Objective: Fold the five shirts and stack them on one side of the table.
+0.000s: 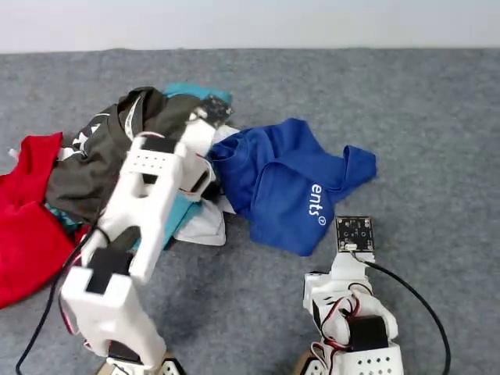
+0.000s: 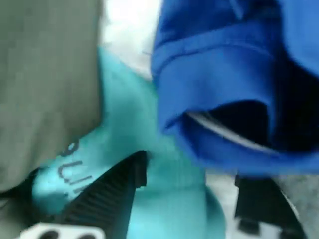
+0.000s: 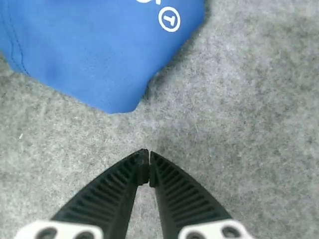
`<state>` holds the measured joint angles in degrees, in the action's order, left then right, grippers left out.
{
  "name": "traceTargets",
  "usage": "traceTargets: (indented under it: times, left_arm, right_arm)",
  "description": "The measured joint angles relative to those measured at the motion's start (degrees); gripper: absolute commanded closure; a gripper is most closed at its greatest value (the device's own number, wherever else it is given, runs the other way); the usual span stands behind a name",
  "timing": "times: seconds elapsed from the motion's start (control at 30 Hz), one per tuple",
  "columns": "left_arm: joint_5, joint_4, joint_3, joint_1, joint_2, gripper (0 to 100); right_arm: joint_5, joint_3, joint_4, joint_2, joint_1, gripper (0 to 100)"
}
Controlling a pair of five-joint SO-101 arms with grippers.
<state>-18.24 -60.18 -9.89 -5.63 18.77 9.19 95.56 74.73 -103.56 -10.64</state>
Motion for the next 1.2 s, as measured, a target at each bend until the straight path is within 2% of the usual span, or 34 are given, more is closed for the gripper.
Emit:
traceTargets:
  times: [0.13,0.27,0.4,0.5,0.73,0.9,1.2]
  left_arm:
    - [2.5,0.2,2.0,0.6,4.9,79]
    - [3.5,-0.5,6.1,2.6,8.1,99]
    - [-1.4,-3.6,8.6,5.3,9.1,99]
    - [-2.0,-5.0,9.7,9.8,9.2,99]
    - [-2.6,-5.3,10.0,26.5,5.1,99]
    - [-6.8,-4.6,10.0,38.7,1.4,99]
    - [-13.9,1.8,10.0,56.7,-4.2,99]
  right_arm:
    - [0.0,0.0,0.0,0.0,0.0,99.0]
    - [0.0,0.0,0.0,0.0,0.0,99.0]
    - [0.0,0.0,0.0,0.0,0.0,99.0]
    - [0.0,0.0,0.0,0.0,0.0,99.0]
    - [0.0,0.0,0.0,0.0,0.0,99.0]
    - [0.0,0.0,0.0,0.0,0.0,99.0]
    - [0.0,0.0,0.0,0.0,0.0,99.0]
